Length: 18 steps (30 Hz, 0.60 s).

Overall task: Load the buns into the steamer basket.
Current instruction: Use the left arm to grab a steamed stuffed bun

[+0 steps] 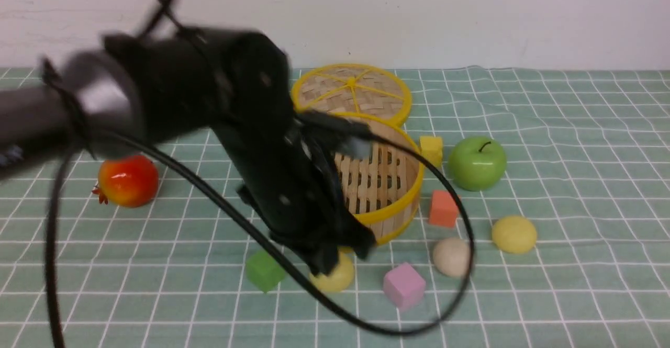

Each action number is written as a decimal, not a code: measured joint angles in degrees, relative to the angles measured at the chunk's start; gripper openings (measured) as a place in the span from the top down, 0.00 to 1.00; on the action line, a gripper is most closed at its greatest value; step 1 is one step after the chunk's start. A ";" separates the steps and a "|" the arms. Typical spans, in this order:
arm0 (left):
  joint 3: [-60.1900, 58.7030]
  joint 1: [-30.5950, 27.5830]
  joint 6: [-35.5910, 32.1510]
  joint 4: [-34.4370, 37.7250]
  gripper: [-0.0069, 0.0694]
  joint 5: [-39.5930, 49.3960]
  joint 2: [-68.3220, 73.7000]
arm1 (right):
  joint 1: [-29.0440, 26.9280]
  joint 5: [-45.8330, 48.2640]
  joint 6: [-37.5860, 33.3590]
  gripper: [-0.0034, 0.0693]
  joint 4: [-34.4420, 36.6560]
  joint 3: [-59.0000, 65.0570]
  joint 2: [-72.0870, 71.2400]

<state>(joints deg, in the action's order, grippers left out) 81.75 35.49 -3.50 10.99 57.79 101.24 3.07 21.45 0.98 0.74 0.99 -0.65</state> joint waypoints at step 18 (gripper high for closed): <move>-0.20 1.78 9.90 -10.99 0.52 -15.65 7.11 | 0.00 0.00 0.00 0.62 0.00 0.00 0.00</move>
<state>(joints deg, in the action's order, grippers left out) 81.55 37.27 6.40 0.00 42.14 108.35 3.07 21.45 0.98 0.74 0.99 -0.65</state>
